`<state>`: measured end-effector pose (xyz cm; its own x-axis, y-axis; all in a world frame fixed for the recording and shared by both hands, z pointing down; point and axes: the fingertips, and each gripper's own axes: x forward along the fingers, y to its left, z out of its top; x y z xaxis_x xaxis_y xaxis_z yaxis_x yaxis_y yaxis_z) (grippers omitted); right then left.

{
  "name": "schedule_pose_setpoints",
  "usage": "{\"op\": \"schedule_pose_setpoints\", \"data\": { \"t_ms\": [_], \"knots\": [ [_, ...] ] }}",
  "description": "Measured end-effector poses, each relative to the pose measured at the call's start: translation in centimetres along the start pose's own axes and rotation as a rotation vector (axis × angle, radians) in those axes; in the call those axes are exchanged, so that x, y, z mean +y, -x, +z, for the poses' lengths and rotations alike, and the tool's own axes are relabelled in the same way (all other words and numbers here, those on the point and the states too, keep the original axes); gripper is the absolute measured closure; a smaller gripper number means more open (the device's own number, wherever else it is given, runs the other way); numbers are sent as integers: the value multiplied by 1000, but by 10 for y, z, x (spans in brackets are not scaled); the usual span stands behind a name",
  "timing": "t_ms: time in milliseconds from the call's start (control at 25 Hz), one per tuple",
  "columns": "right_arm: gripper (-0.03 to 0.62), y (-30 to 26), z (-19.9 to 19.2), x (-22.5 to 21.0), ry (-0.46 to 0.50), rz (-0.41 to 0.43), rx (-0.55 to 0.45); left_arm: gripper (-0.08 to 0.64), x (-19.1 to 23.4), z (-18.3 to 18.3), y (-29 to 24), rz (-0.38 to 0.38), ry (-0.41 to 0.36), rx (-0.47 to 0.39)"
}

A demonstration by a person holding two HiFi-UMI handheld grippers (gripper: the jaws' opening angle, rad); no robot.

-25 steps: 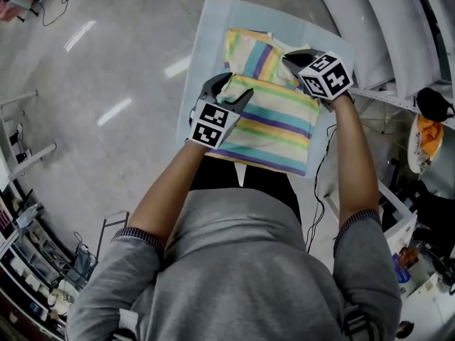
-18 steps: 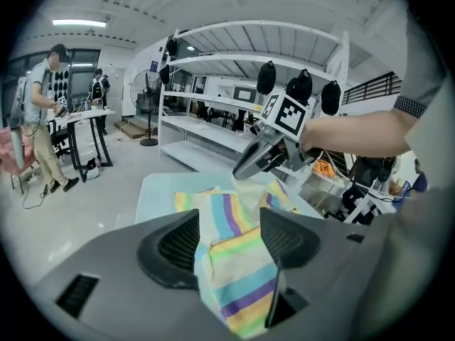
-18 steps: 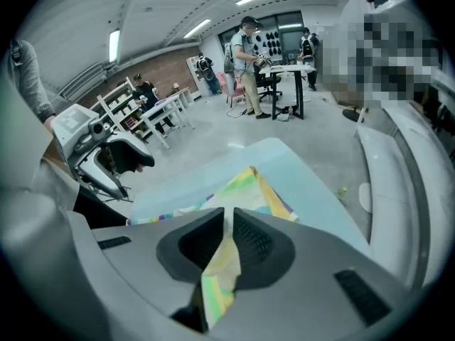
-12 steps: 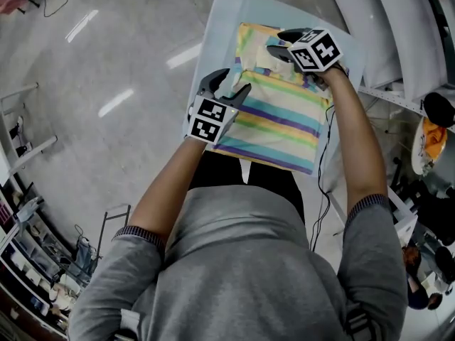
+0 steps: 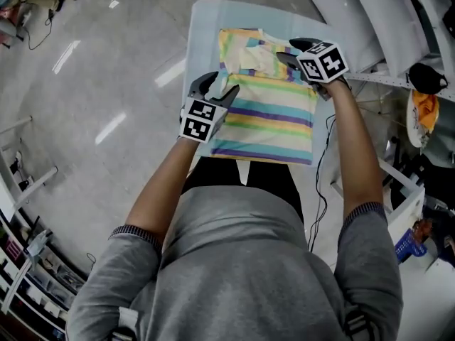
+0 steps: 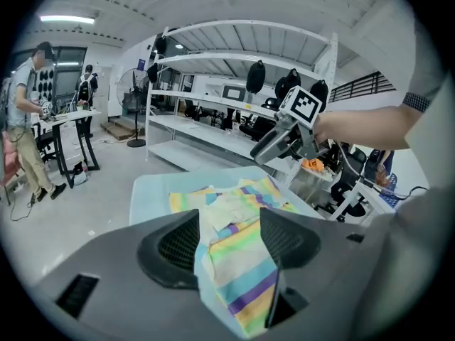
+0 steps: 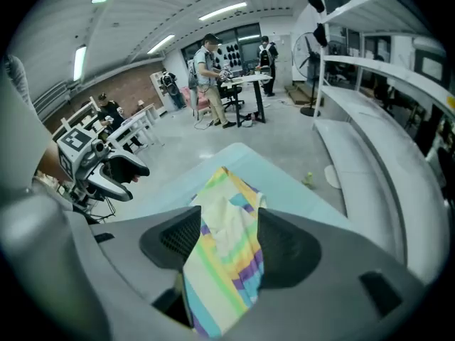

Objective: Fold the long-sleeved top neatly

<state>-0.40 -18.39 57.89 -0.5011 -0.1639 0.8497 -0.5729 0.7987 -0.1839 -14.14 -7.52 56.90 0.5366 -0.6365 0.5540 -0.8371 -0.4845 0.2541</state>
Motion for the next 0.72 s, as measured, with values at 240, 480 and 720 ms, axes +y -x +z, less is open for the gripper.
{"op": "schedule_pose_setpoints", "data": {
  "t_ms": [240,480,720],
  "knots": [
    [325,38,-86,-7,-158,-100,-4,267,-8,-48,2,-5,1,94],
    [325,70,-196,3,-314,-164,-5,267,-20,-119,22,44,31,206],
    [325,80,-305,36,-416,-179,4,267,-36,-179,43,98,42,295]
  ]
}}
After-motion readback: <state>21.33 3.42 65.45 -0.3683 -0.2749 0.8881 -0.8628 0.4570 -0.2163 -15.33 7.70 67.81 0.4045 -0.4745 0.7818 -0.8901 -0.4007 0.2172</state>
